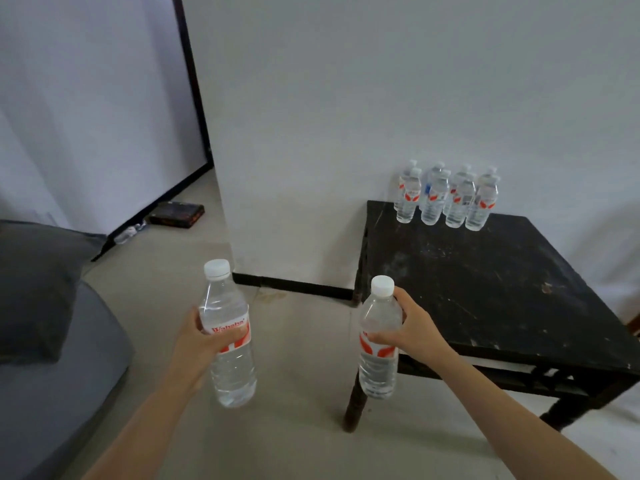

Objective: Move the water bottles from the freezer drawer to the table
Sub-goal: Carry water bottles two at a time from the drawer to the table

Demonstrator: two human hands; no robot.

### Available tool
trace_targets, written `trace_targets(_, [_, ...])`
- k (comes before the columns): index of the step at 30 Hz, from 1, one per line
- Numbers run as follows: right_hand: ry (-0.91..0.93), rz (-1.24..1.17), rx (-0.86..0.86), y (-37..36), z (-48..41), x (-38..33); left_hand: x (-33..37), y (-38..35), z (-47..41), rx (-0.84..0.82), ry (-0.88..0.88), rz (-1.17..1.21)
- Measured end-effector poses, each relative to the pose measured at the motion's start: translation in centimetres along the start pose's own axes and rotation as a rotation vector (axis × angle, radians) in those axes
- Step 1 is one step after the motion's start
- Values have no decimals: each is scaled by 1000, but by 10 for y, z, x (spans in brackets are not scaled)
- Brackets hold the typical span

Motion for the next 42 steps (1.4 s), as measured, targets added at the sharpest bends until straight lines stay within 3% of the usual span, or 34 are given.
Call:
trace_targets(9, [-151, -23, 165, -19, -68, -17, 23, 11, -130, -120, -75, -10])
trace_targets(18, [-319, -25, 328, 24, -140, 25, 28, -73, -226, -310, -40, -2])
trace_targets(30, [-292, -66, 363, 56, -314, 29, 64, -123, -403, -270, -48, -65])
trace_targets(37, [-341, -98, 397, 60, -379, 39, 55, -186, -474, -426, 3, -78])
trace_targets(42, [-417, -83, 507, 76, -412, 50, 63, -246, -550, -561, -61, -124])
Point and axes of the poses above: each hand's wrist, its own z-axis away from the middle knuckle, its own y-axis out of the back of the hand, x = y × z, the point moved 9 cm from there along -z, towards the middle knuckle, and after that the axes turned 6 degrees about -z, right-handed, at the moved point
